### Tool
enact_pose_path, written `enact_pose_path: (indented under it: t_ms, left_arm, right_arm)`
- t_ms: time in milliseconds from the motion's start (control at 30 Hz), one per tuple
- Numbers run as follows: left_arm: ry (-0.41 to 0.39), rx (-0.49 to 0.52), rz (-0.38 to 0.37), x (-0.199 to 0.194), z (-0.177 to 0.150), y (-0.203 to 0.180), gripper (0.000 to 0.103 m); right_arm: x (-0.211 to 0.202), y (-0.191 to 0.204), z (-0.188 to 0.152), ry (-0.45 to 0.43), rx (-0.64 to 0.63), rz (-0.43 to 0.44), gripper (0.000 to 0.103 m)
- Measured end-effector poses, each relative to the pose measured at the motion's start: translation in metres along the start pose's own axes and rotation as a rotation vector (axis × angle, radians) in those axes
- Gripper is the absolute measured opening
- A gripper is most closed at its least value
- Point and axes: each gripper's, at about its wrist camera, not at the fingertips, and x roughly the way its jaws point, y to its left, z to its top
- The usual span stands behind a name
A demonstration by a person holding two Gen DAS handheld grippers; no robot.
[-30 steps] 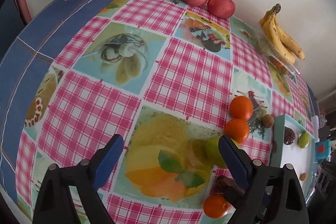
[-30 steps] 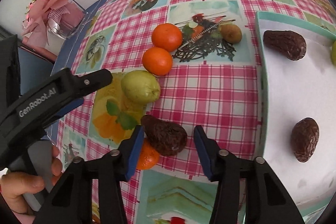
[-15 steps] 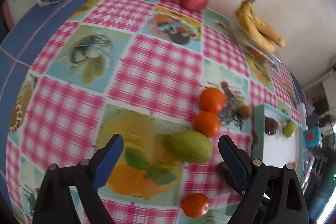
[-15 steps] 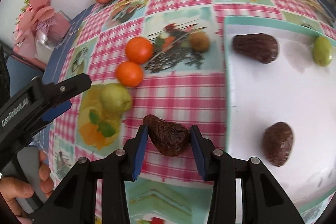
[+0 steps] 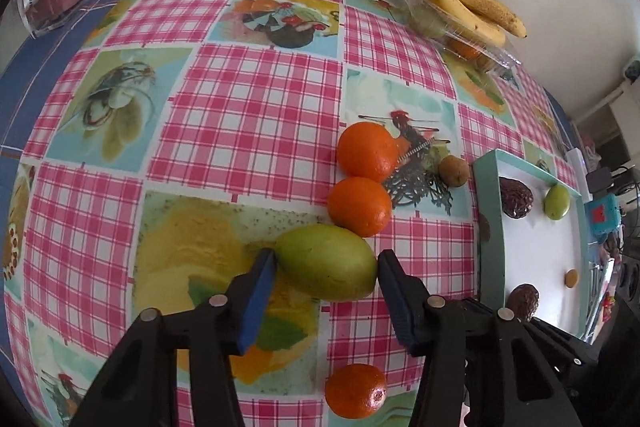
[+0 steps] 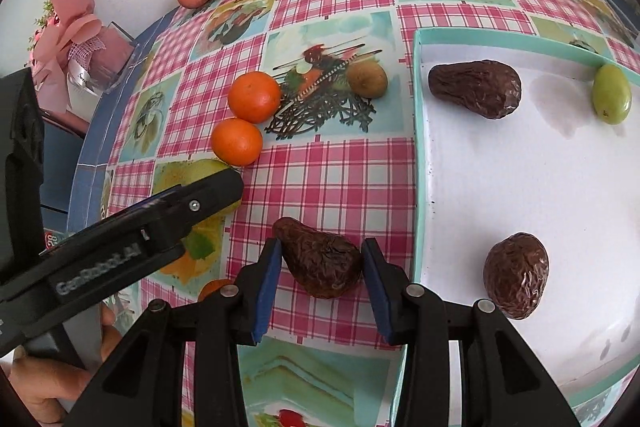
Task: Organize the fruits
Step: 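Grasp the green mango with the left tool while the right tool lifts the date, then carry the date with the right tool while the left tool carries the mango over the tray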
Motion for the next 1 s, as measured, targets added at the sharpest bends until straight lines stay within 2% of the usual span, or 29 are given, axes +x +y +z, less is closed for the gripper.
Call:
enact_pose_path:
  t_ms: [267,400,567,800,1000]
  left_arm:
    - [-0.014,-0.011,0.019,-0.005,0.001,0.006,0.055]
    - [-0.069,-0.027,0.029,-0.024,0.005,0.011,0.055]
    - [-0.143,-0.017,0.029,-0.050,0.009,0.008,0.055]
    - [-0.218,0.036,0.026,-0.076,0.011,-0.014,0.055]
    - [-0.225,0.117,0.023,-0.080,0.008,-0.045,0.055]
  right_arm:
    - [0.000,0.001,0.001,0.004,0.000,0.006,0.043]
    - [-0.009,0.000,0.002,-0.020,0.006,0.009,0.043]
    - [-0.037,-0.003,0.007,-0.102,0.023,0.022,0.043]
    - [-0.077,-0.016,0.013,-0.207,0.056,-0.011,0.043]
    - [-0.092,-0.048,0.015,-0.235,0.124,-0.080,0.043]
